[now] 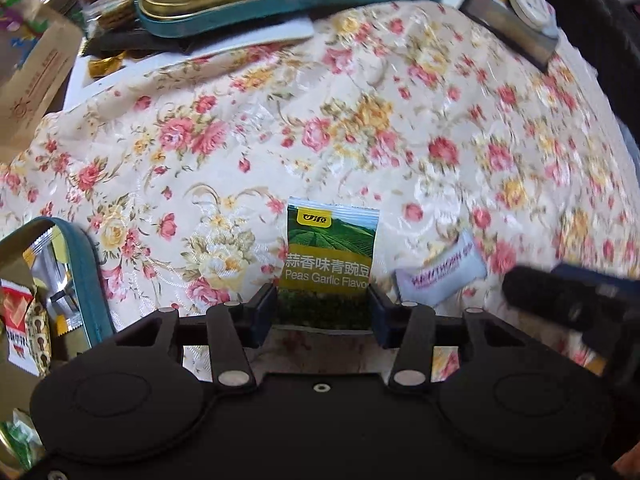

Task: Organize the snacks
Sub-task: 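Grasp the white hawthorn strip packet with the right tool while the left tool holds the green packet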

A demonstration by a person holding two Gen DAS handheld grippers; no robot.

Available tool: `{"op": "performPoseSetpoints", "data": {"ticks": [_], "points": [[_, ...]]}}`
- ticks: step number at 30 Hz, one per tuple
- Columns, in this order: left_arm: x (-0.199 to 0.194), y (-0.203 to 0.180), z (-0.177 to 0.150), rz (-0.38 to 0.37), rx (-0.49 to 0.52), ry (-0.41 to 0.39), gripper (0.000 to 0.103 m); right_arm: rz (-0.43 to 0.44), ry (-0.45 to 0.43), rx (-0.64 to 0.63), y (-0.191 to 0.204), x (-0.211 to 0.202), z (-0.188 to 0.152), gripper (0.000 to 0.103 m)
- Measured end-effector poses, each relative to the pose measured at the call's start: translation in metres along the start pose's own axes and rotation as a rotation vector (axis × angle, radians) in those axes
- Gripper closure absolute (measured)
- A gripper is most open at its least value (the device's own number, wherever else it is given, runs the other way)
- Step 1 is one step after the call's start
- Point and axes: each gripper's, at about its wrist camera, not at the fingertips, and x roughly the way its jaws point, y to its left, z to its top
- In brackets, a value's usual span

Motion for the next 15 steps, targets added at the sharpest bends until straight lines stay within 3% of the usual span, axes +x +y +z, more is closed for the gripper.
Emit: {"op": "performPoseSetpoints", "data": {"ticks": [15], "points": [[-0.007,0.023,0.0,0.055,-0.218,0.069,0.049,-0.038,0.115,-0.038,0.005,0.035,-0.018,0.057]]}}
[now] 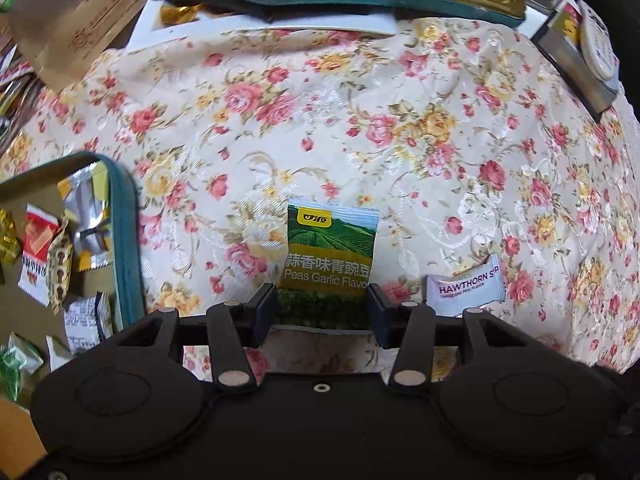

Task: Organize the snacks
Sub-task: 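Grasp the white hawthorn strip packet with the right tool while the left tool holds the green packet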

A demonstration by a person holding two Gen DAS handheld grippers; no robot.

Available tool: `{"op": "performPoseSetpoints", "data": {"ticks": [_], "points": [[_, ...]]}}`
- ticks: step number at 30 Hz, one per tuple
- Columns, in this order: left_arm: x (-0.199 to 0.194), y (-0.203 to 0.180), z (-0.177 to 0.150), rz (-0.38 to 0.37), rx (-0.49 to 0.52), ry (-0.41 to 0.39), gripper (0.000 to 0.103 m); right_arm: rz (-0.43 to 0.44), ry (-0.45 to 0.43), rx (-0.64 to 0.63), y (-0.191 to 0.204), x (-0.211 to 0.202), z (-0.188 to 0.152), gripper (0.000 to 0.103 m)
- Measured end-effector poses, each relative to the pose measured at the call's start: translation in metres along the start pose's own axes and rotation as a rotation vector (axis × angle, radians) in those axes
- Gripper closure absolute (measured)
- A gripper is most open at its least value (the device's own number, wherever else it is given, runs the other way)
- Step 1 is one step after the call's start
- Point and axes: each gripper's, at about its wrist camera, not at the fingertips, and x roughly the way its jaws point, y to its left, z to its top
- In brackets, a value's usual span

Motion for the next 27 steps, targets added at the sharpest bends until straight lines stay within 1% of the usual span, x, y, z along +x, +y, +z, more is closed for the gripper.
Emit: {"op": "performPoseSetpoints", "data": {"ticks": [4,9,14,19,27], "points": [[-0.006,0.007,0.0,-0.024,-0.045,0.012,0.049,-0.018,0.033,-0.041,0.01,0.014,-0.008,0.057],[-0.01,0.006,0.0,-0.02,-0.045,0.014,0.049,-0.053,0.065,-0.069,0.015,0.032,-0.013,0.057],[-0.011,0.006,-0.001,-0.035,-0.053,0.024,0.049,-0.077,0.018,-0.085,0.02,0.037,-0.009,0.056],[-0.013,0.008,0.0,-0.042,-0.053,0.022,0.049,-0.084,-0.011,-0.034,0.013,0.038,0.002,0.057],[-0.014,0.006,0.0,-0.051,-0.038,0.024,0.049,-0.134,-0.052,0.035,-0.008,0.034,0.017,0.058]]}}
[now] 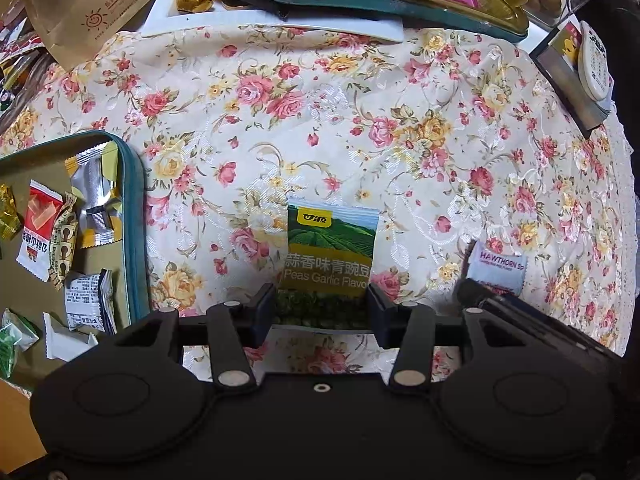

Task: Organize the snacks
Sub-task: 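Grasp the white hawthorn strip packet with the right tool while the left tool holds the green packet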

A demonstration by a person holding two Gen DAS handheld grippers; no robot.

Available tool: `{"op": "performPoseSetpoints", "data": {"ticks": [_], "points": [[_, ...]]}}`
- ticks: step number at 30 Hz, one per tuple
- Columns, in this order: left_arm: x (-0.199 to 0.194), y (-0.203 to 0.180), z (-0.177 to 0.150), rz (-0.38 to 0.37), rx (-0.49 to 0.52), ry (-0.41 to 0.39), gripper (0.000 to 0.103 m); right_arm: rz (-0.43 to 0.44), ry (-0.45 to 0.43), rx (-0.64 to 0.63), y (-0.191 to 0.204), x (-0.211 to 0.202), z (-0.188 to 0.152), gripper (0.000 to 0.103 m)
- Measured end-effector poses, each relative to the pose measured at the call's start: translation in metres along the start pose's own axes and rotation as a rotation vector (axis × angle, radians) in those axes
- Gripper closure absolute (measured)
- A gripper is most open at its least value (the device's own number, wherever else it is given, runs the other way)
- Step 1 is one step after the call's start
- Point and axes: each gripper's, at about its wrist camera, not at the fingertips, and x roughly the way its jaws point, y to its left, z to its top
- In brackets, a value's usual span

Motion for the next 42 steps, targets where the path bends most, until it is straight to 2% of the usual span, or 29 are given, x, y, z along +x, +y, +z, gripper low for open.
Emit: {"op": "performPoseSetpoints", "data": {"ticks": [7,15,18,23,26,29,33,36,40,42], "points": [[-0.003,0.0,0.001,-0.025,0.003,-0.002,0.049,-0.035,-0.003,0.075,-0.022,-0.003,0.01,0.057],[-0.005,0.009,0.005,-0.023,-0.033,-0.009,0.049,0.107,-0.03,0.277,-0.066,-0.036,0.035,0.057],[-0.004,0.008,0.005,-0.019,-0.029,-0.006,0.049,0.115,-0.026,0.318,-0.075,-0.036,0.039,0.057],[-0.003,0.003,0.002,-0.023,-0.01,-0.001,0.049,0.086,-0.029,0.304,-0.074,-0.022,0.039,0.056],[-0.004,0.003,0.001,-0.025,-0.004,-0.001,0.049,0.109,-0.123,0.325,-0.076,-0.015,0.041,0.056],[-0.005,0.004,0.0,-0.027,0.0,0.0,0.049,0.064,-0.19,0.268,-0.073,-0.006,0.049,0.056],[-0.007,0.007,0.0,-0.032,-0.008,0.0,0.049,0.05,-0.113,0.296,-0.077,-0.001,0.046,0.057],[-0.01,0.01,0.0,-0.042,-0.016,-0.001,0.049,0.047,0.026,0.281,-0.076,-0.003,0.04,0.055],[-0.011,0.011,-0.001,-0.045,-0.016,-0.004,0.049,0.179,0.145,0.293,-0.077,-0.012,0.027,0.055],[-0.01,0.013,-0.001,-0.039,-0.02,-0.002,0.049,0.209,0.129,0.298,-0.076,-0.019,0.028,0.055]]}}
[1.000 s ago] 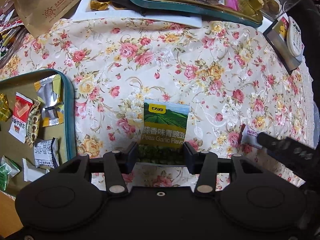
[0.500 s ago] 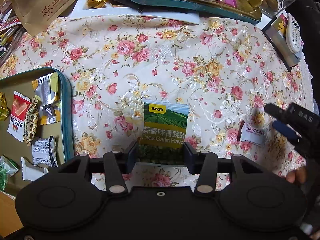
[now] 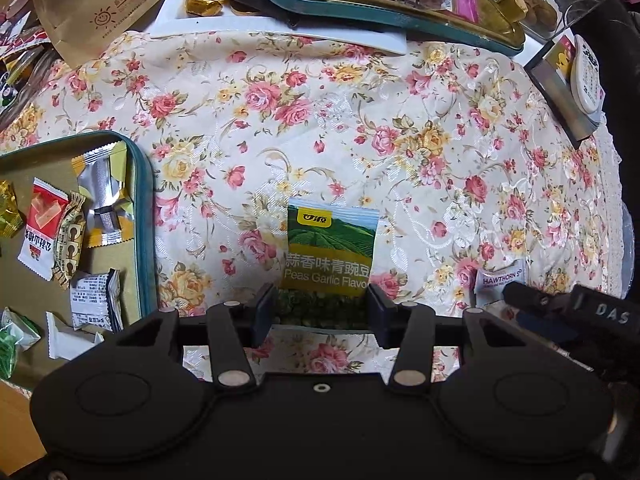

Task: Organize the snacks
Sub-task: 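Grasp the white hawthorn strip packet with the right tool while the left tool holds the green packet, then lift the white strip packet with the right tool while the left tool holds the green packet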

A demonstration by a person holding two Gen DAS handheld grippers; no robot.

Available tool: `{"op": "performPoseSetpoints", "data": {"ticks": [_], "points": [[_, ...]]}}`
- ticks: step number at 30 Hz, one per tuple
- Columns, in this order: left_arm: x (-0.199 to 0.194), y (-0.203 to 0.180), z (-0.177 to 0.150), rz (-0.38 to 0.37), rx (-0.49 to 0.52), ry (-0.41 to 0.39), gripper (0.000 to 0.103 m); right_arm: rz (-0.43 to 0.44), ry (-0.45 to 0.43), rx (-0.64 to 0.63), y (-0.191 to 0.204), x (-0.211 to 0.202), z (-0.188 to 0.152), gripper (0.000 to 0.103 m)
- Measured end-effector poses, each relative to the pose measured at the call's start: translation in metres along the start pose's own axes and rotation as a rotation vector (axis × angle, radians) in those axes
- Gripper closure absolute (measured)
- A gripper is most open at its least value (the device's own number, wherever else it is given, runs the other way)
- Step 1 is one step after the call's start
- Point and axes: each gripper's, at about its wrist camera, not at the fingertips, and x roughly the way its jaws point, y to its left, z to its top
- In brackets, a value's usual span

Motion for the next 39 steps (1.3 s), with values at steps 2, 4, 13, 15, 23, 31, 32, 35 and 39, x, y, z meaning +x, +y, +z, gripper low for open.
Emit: {"op": "performPoseSetpoints", "data": {"ticks": [2,4,13,15,23,31,32,35,39], "points": [[0.002,0.002,0.0,0.008,-0.008,0.003,0.049,-0.017,-0.028,-0.032,0.003,-0.004,0.003,0.055],[0.004,0.003,0.001,0.014,-0.014,0.007,0.049,-0.056,-0.054,-0.042,0.003,-0.004,0.005,0.055],[0.004,-0.001,0.002,-0.019,-0.002,0.027,0.07,0.002,0.028,0.171,-0.013,0.017,0.007,0.054],[0.004,0.002,0.001,-0.049,-0.019,0.041,0.07,-0.044,-0.023,0.15,-0.006,0.02,0.008,0.053],[0.002,0.005,0.0,-0.025,0.011,0.019,0.069,-0.145,-0.16,-0.099,0.031,0.031,0.003,0.053],[0.018,-0.013,-0.006,0.01,0.132,0.031,0.067,-0.137,-0.13,-0.081,0.019,0.024,0.002,0.056],[0.02,-0.015,-0.007,0.015,0.143,0.03,0.067,-0.143,-0.131,-0.089,0.021,0.024,0.002,0.061],[0.023,-0.018,-0.008,0.025,0.155,0.023,0.067,-0.194,-0.138,-0.187,0.03,0.026,-0.003,0.075],[0.025,-0.019,-0.006,0.031,0.149,0.016,0.066,-0.169,-0.125,-0.173,0.027,0.025,-0.007,0.077]]}}
